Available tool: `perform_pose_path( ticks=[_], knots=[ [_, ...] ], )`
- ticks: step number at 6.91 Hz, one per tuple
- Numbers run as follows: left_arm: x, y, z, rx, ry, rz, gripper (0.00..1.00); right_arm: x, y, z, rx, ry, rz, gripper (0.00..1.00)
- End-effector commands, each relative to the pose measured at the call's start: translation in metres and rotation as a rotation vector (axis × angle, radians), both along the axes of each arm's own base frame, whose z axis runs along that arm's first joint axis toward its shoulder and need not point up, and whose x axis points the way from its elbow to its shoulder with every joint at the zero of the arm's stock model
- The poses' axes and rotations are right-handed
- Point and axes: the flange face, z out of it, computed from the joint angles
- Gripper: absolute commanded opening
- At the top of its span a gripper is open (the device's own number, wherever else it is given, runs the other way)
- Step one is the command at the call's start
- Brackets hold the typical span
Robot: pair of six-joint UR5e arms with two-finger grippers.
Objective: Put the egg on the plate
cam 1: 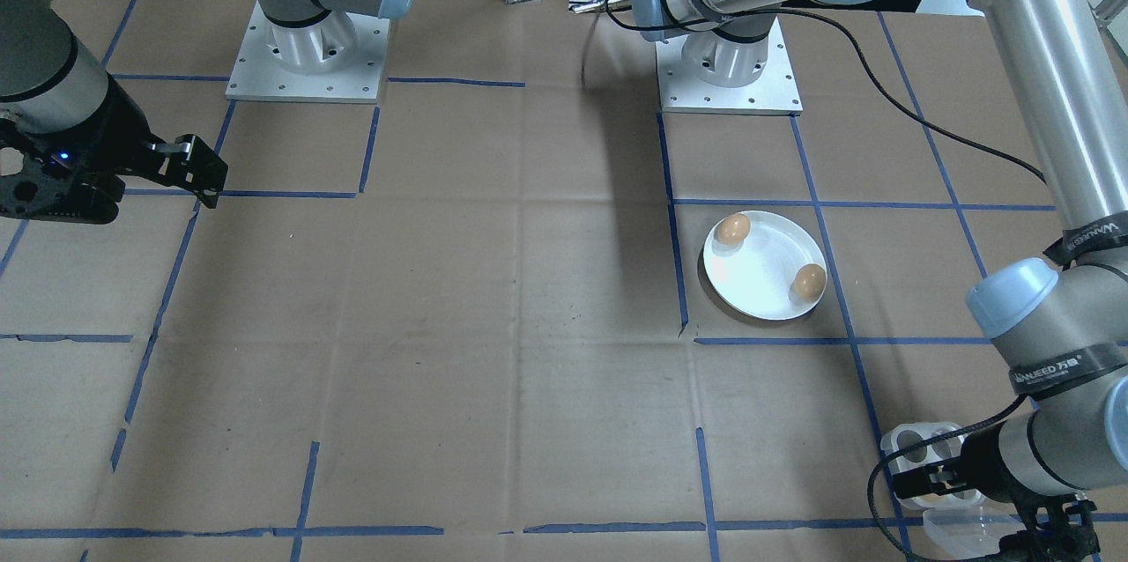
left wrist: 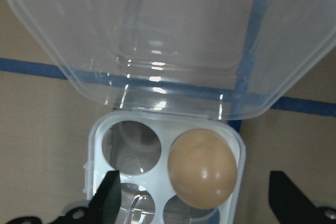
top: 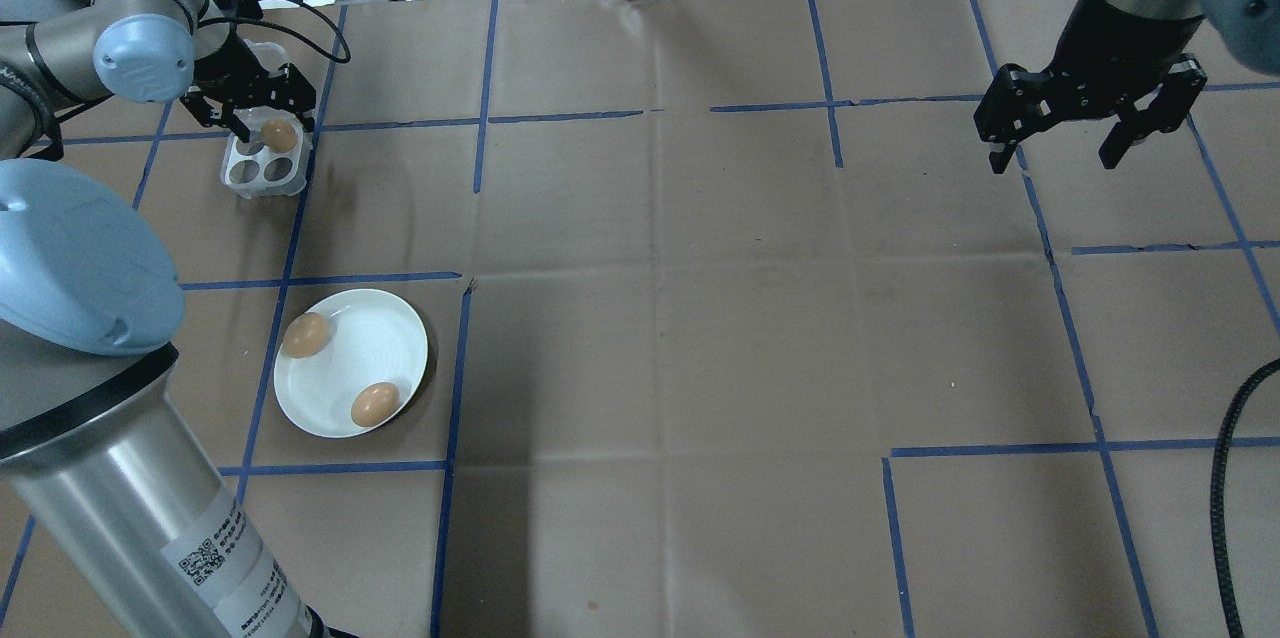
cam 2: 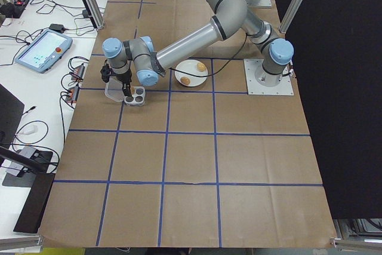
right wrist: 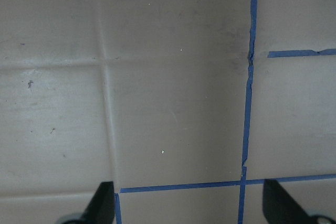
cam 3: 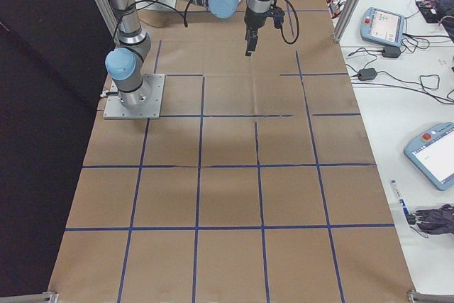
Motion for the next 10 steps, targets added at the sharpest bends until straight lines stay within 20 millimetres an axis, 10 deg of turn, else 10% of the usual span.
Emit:
perform_pose_path(
  ticks=[1,5,7,10],
  knots=[
    [-0.001,0.000,-0.002,0.007,0.000,0.000,0.90,0.000,0.000,0.000,0.000,0.000,0.000,1.00],
    [-0.002,0.006,0.006,0.044,0.008,-0.002,0.17,0.000,0.000,0.000,0.000,0.000,0.000,1.00],
    [-0.002,0.008,0.016,0.043,0.007,-0.008,0.05,0.000,0.000,0.000,0.000,0.000,0.000,1.00],
    [-0.017,0.039,0.091,0.080,0.021,-0.028,0.02,0.000,0.000,0.000,0.000,0.000,0.000,1.00]
  ],
)
